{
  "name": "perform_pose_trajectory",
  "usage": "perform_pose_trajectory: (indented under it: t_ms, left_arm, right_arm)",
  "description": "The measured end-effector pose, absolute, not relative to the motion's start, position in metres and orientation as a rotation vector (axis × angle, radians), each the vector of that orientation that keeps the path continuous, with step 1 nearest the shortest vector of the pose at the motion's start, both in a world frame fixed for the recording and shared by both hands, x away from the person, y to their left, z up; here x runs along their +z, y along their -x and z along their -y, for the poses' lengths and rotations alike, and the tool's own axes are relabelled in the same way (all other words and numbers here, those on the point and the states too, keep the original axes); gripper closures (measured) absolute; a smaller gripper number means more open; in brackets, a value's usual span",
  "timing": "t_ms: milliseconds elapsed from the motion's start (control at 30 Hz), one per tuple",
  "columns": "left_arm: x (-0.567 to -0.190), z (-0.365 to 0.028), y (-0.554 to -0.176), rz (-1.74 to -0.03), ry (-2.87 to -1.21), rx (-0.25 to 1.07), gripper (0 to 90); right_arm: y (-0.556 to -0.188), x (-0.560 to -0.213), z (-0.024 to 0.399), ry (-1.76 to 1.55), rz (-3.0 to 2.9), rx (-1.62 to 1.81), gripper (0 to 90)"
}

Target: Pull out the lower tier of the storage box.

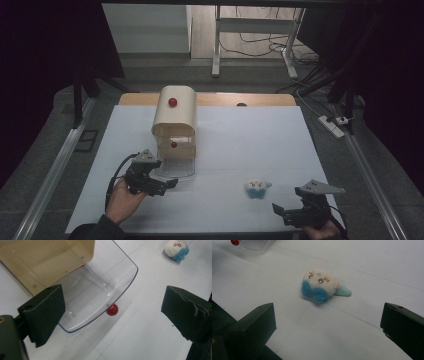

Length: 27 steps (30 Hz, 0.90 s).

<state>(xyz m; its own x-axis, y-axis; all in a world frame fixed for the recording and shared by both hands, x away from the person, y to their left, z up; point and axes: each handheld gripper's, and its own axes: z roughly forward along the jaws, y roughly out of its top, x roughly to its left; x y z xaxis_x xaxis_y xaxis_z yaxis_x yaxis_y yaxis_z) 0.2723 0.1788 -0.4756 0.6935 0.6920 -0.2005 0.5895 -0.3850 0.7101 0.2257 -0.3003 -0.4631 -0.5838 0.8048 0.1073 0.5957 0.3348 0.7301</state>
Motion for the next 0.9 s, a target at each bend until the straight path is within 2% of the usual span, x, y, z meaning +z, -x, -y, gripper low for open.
perform_pose_trajectory:
  t_ms: [900]
  left_arm:
    - [-0.476, -0.201, -0.255, -1.005, -2.056, 0.171, 1.6]
  right_arm:
    - [-0.225, -0.463, 0.299, -1.249, -2.334, 1.088, 0.0]
